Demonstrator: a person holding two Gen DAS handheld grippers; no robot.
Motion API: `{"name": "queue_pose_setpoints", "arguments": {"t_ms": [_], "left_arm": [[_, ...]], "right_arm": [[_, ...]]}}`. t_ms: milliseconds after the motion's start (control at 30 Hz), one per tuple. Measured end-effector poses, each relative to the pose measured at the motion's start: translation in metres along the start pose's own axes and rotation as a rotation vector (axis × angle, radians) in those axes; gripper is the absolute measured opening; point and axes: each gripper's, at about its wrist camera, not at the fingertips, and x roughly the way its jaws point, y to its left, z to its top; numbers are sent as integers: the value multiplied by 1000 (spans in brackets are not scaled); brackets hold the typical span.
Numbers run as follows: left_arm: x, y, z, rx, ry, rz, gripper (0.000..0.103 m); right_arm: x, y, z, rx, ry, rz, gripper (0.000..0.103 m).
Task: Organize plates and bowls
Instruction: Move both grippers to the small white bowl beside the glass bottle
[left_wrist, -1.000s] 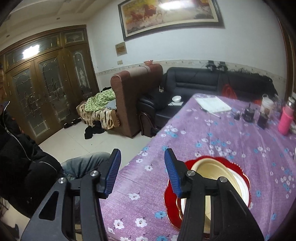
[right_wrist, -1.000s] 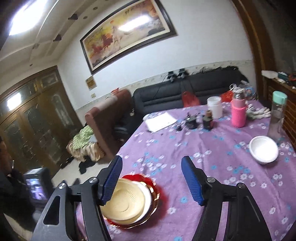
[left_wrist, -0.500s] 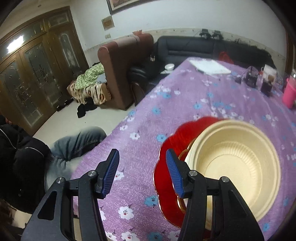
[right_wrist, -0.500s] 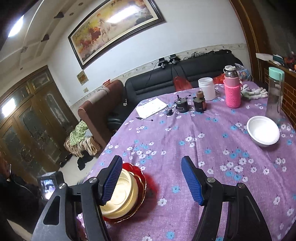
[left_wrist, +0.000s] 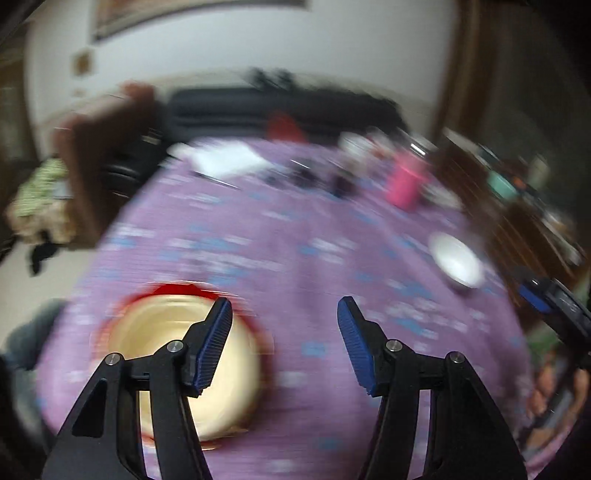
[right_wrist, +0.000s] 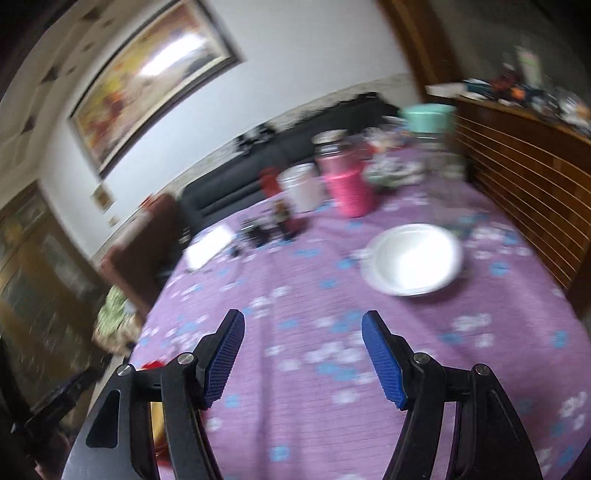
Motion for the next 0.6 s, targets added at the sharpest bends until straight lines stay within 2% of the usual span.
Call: {"name": "queue_pose_setpoints", "arguments": {"t_ms": [33,100,233,333,400,500,600], "left_arm": [[17,-20,7,10,49,-53,58],[43,-52,16,19,104,-90,58],[94,-111,35,60,185,-108,58],[138,-139,47,34,271,-137,58],[159,-153,58,28,294,-134,58],[183,-165,68,9,322,-130,58],[200,-173,76,-7,330,-132,58]], "right_arm": [[-2,-19,6,18,-3,-20,68],[-1,-55,18,46,3,-78,68],[10,-117,35,153,38,-118,70],[32,-144,40,155,78,-161,70],[48,-157,44,196,112,-136,70],[76,-181,56,320,165,-25,69],[97,-185,67,350,191,10,69]]}}
